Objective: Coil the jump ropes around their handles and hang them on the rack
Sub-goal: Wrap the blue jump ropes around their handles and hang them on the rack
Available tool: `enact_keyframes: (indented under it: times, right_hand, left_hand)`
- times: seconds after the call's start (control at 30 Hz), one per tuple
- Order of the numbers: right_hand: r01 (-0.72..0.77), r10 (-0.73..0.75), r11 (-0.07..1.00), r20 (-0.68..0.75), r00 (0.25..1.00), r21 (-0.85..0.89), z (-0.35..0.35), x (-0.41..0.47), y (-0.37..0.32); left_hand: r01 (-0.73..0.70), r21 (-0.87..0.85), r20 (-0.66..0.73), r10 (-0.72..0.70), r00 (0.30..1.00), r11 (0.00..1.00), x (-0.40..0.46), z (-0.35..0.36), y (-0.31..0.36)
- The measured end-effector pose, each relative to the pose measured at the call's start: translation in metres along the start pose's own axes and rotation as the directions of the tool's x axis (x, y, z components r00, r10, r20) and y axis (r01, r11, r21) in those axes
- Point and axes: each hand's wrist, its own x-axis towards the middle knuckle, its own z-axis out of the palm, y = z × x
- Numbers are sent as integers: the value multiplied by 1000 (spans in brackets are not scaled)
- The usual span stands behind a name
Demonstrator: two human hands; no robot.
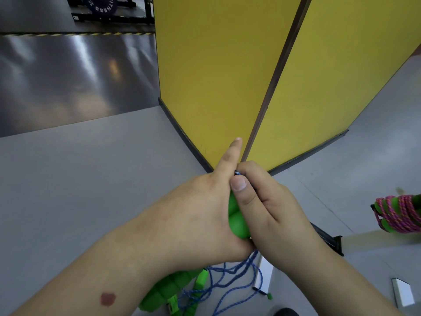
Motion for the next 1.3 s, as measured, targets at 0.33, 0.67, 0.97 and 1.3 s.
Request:
enact_keyframes:
  times: [0.33,0.67,0.97,1.3]
  right_hand:
    - [3,-7,1000,-139,990,-31,1,2,-1]
    - [-70,63,998,-379,923,-5,0,6,3]
    - [-104,140,988,-398,907,111,4,5,4]
    - [-112,136,991,-484,865,79,1,4,4]
  left_hand:
    - [-23,6,-107,24,994,1000,-1,1,2]
    - [21,475,-309,145,940,880,4,11,-4]
    - [49,510,-364,164,917,859,4,24,-5]
    - [75,517,-349,130,928,852,4,15,-16]
